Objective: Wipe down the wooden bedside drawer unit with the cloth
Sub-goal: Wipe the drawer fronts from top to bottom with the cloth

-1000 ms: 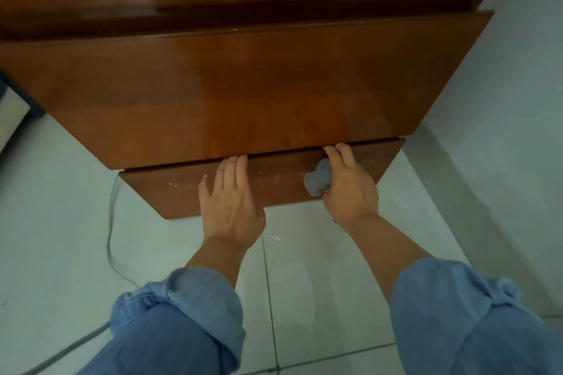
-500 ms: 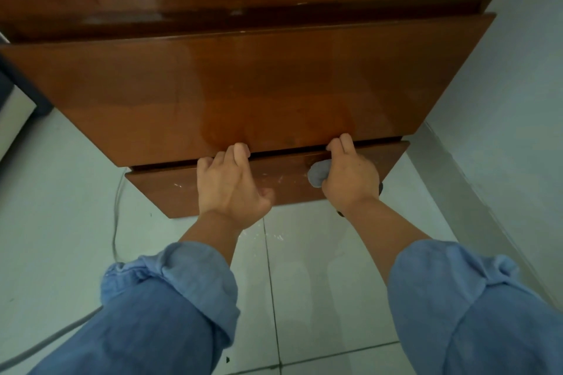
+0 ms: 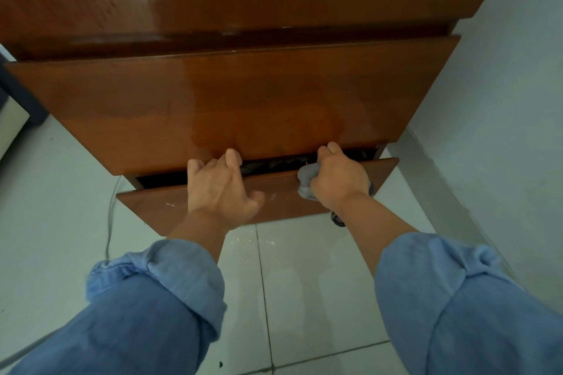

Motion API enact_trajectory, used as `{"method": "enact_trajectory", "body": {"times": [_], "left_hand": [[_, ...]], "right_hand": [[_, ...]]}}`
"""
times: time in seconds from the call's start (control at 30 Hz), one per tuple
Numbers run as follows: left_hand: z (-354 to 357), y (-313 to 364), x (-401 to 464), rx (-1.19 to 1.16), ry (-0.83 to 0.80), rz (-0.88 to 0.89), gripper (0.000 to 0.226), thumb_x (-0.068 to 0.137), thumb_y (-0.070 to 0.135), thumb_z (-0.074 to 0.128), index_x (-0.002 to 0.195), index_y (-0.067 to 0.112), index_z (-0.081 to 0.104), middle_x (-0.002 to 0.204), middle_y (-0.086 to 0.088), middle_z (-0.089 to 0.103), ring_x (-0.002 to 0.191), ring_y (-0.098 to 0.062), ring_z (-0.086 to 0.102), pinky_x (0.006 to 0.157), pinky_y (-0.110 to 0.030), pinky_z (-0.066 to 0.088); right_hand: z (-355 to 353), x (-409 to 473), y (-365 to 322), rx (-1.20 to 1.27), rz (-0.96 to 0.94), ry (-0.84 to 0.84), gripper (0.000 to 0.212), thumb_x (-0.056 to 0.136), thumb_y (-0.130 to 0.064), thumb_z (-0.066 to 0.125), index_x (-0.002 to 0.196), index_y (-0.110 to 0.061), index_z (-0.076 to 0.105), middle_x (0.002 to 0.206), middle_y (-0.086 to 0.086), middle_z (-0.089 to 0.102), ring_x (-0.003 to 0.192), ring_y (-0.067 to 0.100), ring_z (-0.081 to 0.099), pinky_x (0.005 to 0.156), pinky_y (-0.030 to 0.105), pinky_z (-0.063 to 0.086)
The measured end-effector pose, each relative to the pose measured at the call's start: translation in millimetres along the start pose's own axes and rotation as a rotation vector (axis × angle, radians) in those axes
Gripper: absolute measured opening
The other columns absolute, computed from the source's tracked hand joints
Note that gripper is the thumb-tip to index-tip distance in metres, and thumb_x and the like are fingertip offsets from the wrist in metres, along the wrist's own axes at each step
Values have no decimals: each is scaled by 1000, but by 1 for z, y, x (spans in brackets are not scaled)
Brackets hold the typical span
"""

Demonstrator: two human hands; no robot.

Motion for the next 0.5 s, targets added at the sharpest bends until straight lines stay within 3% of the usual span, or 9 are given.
{"method": "enact_trajectory", "body": {"times": [0.17,0.3,0.4,0.5], "left_hand": [[3,1,-2,22,-31,10,62,72,60,50,119,20,41,90,9,59,82,-16,56,86,-39,26],[2,1,-2,6,-35,-15,64,70,60,49,119,19,41,92,7,60,83,-17,56,86,-40,27],[4,1,-8,-3,-8,-29,65,68,60,53,119,20,43,98,6,61,90,-17,56,85,-39,26],[4,3,-15,-17,37,-25,66,68,57,57,120,19,45,103,6,59,93,-17,56,85,-39,24]], "right_hand": [[2,1,16,214,20,-59,19,80,-5,50,96,-17,48,115,4,44,81,28,51,65,36,41],[-27,-24,66,496,189,307,22,76,-5,53,93,-17,59,99,7,60,81,29,58,65,34,49],[-50,-35,104,534,298,536,24,78,-5,53,99,-13,62,93,13,66,81,31,60,66,31,46],[-56,-26,125,470,305,549,29,82,-3,53,109,-8,62,99,18,67,88,34,62,73,35,50]]}}
Point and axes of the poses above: each hand's wrist, its own x-axis towards the middle knuckle, its own z-axis out of the palm, y = z × x, the point moved 9 cm from there along x, towards the middle knuckle
